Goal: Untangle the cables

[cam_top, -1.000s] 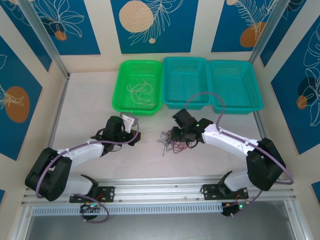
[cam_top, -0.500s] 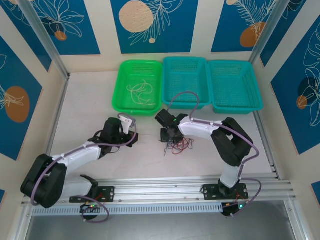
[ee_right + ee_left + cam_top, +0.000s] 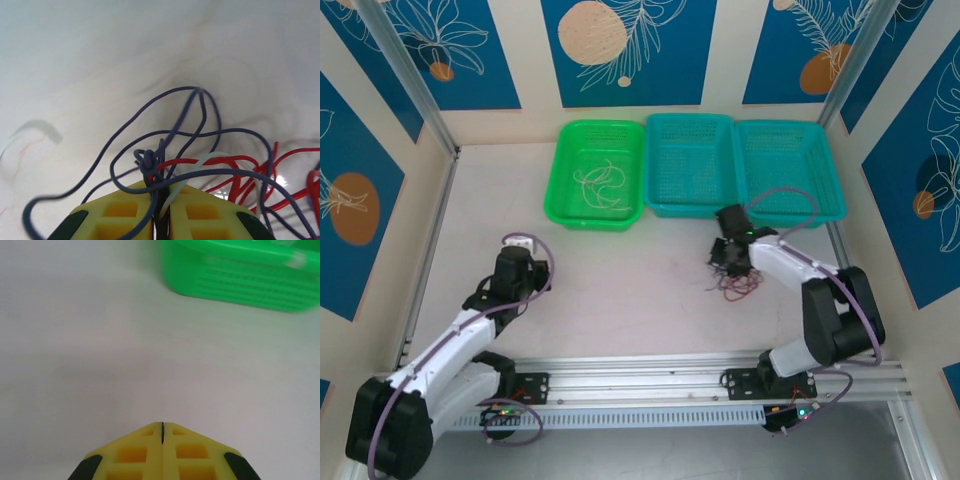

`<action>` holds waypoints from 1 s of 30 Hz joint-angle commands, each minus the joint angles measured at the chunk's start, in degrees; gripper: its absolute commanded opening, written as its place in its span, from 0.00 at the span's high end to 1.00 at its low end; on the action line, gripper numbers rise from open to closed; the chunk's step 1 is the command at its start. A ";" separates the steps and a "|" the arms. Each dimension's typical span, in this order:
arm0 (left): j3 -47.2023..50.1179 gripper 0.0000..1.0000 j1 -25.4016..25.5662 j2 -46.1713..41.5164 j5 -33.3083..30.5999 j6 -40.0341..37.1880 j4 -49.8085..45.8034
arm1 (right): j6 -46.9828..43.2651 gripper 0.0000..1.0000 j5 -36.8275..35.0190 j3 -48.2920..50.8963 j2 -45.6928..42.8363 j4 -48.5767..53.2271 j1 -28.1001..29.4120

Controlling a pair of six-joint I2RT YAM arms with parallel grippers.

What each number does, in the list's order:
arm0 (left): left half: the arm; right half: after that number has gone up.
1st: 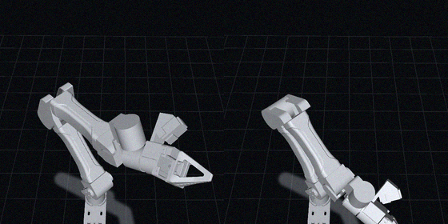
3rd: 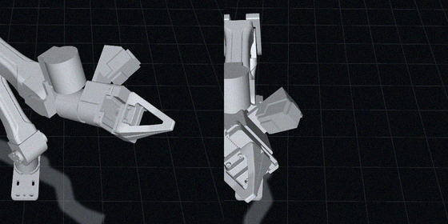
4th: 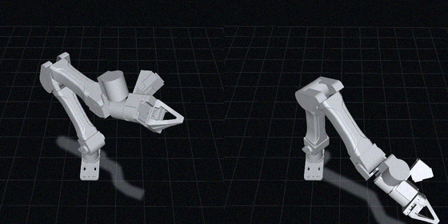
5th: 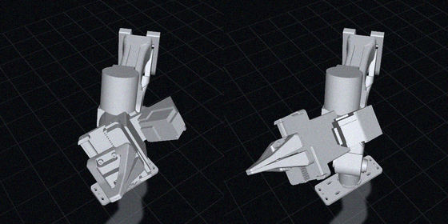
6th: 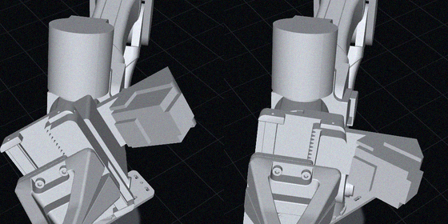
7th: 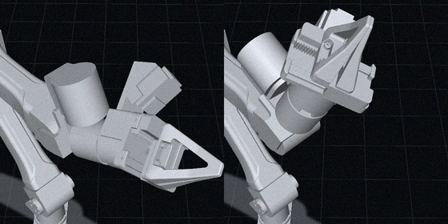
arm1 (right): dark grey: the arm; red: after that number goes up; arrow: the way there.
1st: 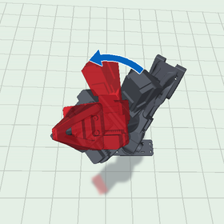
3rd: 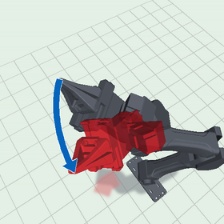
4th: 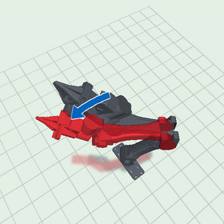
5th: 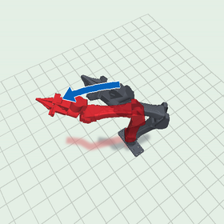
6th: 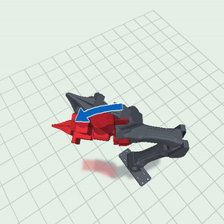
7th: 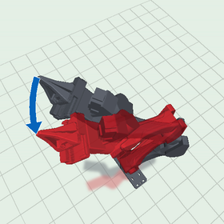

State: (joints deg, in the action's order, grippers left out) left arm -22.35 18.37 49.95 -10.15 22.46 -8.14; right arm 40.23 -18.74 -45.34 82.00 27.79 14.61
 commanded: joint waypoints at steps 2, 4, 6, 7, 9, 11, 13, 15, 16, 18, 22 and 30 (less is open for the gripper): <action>2.05 1.00 -0.86 -1.23 2.49 -0.42 -0.08 | -1.17 0.89 9.25 2.54 -3.57 -2.58 -2.58; 3.14 1.00 -0.83 -0.34 11.26 -2.25 5.67 | -1.22 0.92 11.74 2.41 -3.01 -4.06 -0.94; 4.04 0.99 -0.75 0.89 19.45 -3.07 11.38 | -0.96 0.94 12.72 1.41 -1.78 -4.48 1.17; 4.07 0.93 -0.49 1.25 22.37 -3.28 13.27 | -0.79 0.95 13.12 1.00 -1.11 -4.56 2.09; 3.84 0.76 0.35 0.99 26.77 -4.66 16.01 | -0.83 0.96 13.84 0.44 -0.57 -5.23 3.48; 3.06 0.68 2.58 -0.31 30.44 -6.98 18.47 | -1.69 0.96 14.38 -0.49 -0.33 -5.34 4.86; 1.53 0.63 7.53 -1.57 32.52 -10.85 20.61 | -3.59 0.95 15.15 -2.13 0.32 -4.80 6.64; -0.57 0.59 14.69 -1.66 30.40 -18.11 20.95 | -5.34 0.95 14.97 -4.20 1.30 -3.35 8.42; -2.06 0.56 18.46 -0.92 28.92 -22.43 20.53 | -6.23 0.96 14.60 -5.18 1.82 -2.60 9.51; -4.93 0.52 24.43 1.99 27.04 -29.55 19.43 | -7.15 0.96 13.35 -6.56 2.59 -1.61 11.05; -9.87 0.42 31.68 10.05 22.99 -47.34 18.04 | -7.60 0.96 13.29 -7.97 3.11 -0.49 12.50; -17.02 0.33 34.63 26.23 15.73 -72.92 25.13 | -9.95 0.96 17.89 -10.26 2.97 2.65 14.76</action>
State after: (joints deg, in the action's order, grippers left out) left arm -35.90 52.75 73.03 8.84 -36.36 13.26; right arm 32.23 -4.45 -53.30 84.62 27.81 28.75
